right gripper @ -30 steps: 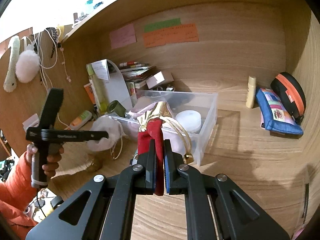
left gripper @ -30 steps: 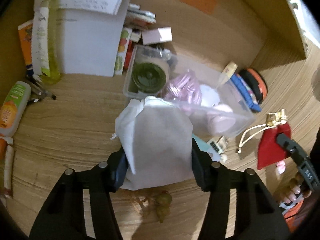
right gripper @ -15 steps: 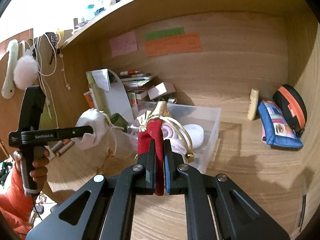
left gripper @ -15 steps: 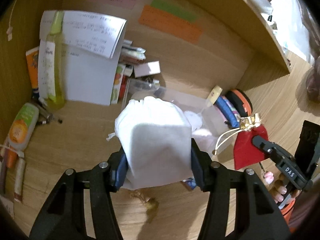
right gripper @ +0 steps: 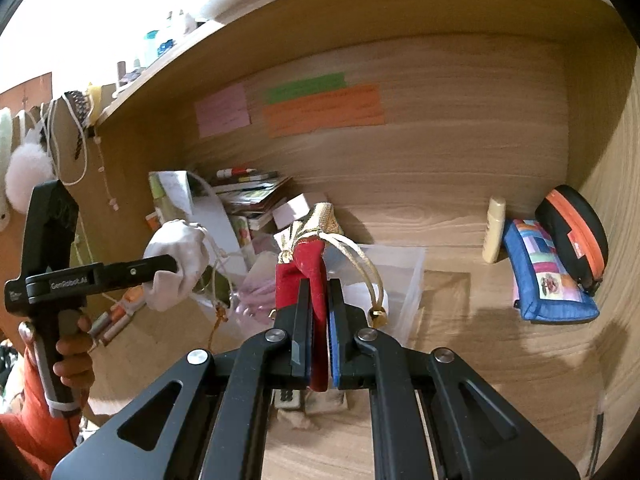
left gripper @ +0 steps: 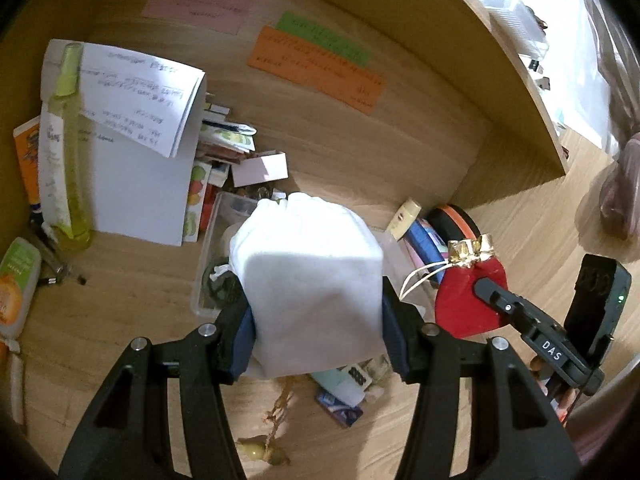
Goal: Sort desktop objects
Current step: 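Carry the white bag and red pouch over the clear box with both tools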
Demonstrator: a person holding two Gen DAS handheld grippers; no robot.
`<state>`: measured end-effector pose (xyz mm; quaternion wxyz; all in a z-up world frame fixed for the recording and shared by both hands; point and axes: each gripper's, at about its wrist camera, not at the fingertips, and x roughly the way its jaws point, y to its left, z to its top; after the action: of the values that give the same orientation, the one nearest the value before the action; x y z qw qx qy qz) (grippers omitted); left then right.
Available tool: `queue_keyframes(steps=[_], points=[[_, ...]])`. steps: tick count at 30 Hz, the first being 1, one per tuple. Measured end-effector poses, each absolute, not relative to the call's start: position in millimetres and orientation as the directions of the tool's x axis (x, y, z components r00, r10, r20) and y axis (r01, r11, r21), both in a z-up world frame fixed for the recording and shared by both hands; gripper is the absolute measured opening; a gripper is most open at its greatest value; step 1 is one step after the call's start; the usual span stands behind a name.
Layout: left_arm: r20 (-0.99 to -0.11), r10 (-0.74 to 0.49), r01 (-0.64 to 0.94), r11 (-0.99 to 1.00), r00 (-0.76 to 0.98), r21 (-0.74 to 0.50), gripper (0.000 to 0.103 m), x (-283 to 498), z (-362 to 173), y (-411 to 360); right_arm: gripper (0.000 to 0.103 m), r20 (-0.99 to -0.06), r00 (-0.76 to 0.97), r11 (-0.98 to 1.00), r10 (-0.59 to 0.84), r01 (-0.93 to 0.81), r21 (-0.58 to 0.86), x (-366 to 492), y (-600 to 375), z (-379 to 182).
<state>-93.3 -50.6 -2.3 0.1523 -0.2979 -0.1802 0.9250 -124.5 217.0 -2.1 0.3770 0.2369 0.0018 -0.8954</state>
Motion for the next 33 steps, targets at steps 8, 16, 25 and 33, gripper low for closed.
queue_keyframes(steps=[8,16,25,33], points=[[-0.525,0.407,-0.190,-0.889,-0.748,-0.417,0.055,-123.3,-8.4,-41.0,0.005,-0.454,-0.607,-0.738,-0.653,0.645,0.199,-155.0,210.5,-11.1],[-0.560,0.407,-0.210,-0.900,-0.721,-0.383,0.055,-149.8,-17.7,-27.1,0.005,-0.478,-0.590,-0.734,-0.651,0.650,0.197,-178.6,192.6,-18.2],[-0.578,0.421,-0.246,-0.900,-0.699,-0.359,0.055,-171.3,-31.2,-17.8,0.006,-0.530,-0.544,-0.718,-0.650,0.669,0.194,-202.7,155.5,-37.6],[-0.596,0.416,-0.290,-0.909,-0.687,-0.300,0.056,-169.4,-41.3,-6.8,0.008,-0.583,-0.537,-0.729,-0.610,0.669,0.146,-207.1,141.1,-62.1]])
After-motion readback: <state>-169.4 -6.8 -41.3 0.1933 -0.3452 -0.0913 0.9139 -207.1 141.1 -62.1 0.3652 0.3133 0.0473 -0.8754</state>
